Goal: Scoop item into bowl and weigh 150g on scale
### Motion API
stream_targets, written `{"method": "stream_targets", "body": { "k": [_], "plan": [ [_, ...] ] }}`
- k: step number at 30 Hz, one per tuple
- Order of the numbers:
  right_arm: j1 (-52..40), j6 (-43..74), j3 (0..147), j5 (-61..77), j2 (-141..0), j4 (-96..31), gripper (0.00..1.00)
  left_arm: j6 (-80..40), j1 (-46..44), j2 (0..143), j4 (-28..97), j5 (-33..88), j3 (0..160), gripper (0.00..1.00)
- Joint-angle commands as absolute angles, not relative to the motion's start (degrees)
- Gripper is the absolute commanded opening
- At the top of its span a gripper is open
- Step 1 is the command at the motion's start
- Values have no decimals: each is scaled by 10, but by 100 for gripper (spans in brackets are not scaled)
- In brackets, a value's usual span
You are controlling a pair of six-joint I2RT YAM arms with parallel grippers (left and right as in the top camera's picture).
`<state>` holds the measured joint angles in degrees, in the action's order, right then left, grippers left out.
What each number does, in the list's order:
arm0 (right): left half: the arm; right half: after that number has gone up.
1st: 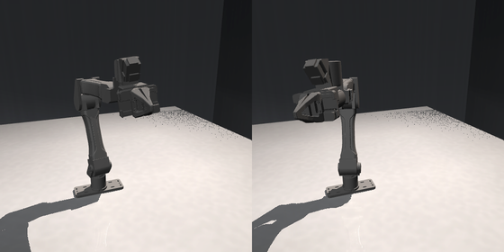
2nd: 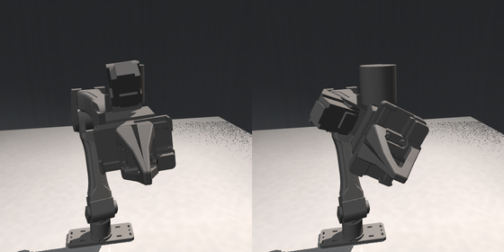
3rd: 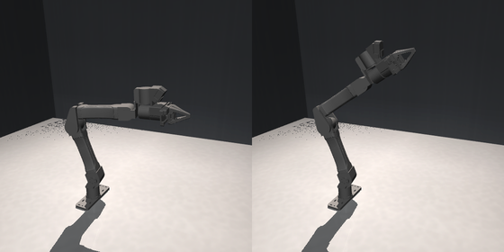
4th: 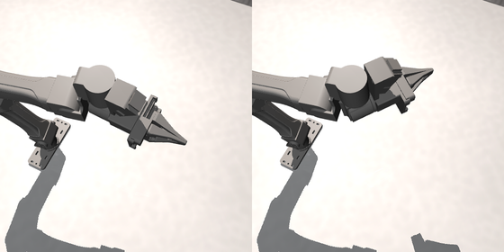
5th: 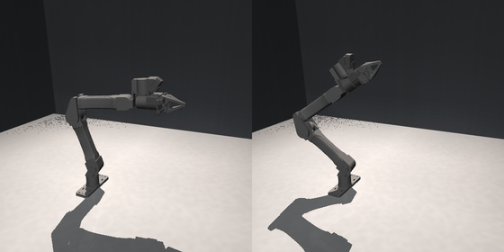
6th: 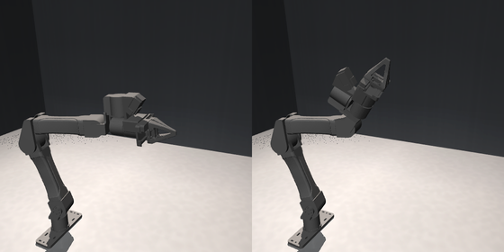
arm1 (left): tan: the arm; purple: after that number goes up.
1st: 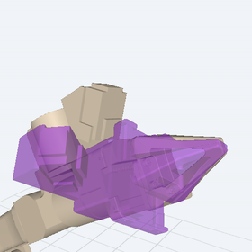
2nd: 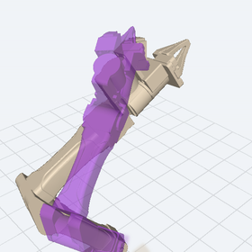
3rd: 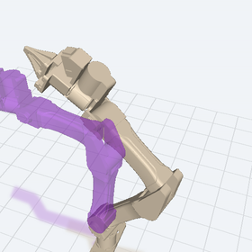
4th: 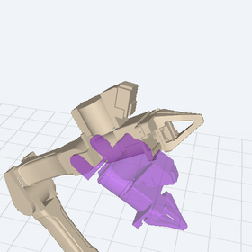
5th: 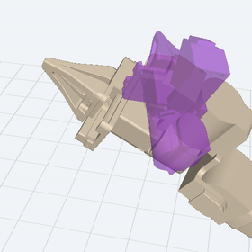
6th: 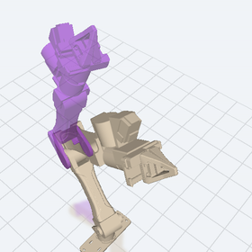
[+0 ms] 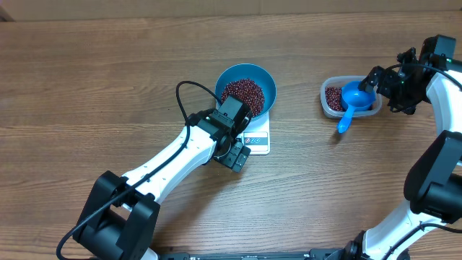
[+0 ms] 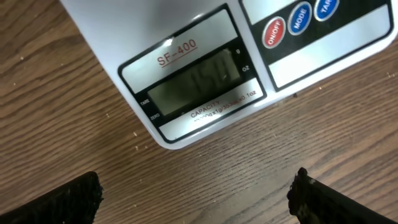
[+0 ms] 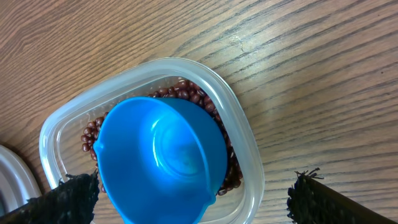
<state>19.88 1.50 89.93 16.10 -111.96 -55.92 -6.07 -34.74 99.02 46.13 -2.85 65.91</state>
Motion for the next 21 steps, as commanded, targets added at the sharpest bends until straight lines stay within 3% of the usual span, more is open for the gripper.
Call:
{"method": "stream_targets", "body": {
  "k": [1,21],
  "plan": [
    [201,17,900,159,-1111,-556,100,-77,-345,993,458,-38,656,100],
    [201,17,900,159,-1111,-556,100,-80,-345,993,439,-27,656,100]
  ]
}}
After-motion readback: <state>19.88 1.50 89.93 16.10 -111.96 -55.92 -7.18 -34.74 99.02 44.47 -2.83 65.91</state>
